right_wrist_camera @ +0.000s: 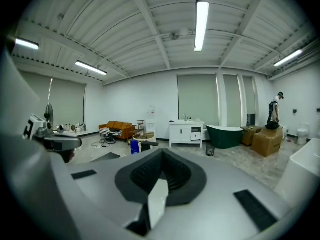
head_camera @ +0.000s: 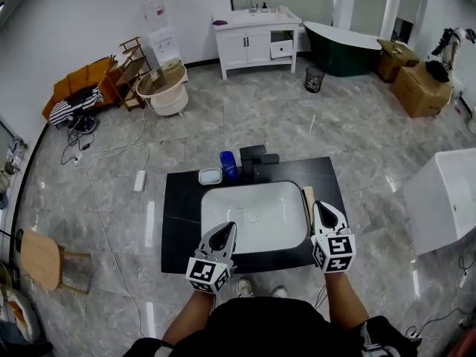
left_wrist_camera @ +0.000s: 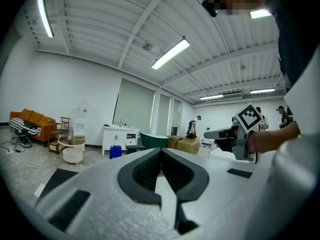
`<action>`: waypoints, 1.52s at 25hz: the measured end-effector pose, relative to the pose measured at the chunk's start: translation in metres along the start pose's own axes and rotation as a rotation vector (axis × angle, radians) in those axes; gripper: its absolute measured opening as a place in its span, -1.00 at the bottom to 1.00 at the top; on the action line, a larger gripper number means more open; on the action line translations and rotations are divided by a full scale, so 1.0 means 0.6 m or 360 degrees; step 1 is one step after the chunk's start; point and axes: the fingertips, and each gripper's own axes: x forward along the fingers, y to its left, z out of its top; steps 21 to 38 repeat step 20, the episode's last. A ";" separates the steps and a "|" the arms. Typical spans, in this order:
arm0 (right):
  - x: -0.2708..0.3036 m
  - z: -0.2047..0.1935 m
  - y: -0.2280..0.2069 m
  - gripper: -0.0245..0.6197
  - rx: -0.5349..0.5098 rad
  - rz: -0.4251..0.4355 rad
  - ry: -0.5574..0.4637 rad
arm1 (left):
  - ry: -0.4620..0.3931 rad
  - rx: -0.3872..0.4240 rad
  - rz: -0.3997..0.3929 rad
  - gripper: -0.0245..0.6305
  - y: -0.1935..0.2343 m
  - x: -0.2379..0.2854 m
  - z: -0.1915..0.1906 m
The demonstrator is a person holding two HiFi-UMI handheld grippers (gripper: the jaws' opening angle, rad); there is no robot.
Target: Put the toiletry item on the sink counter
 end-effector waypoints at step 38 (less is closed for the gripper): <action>-0.004 0.039 0.064 -0.91 -0.0157 0.0084 -0.0036 | 0.0011 0.0037 -0.0018 -0.91 0.014 -0.019 0.010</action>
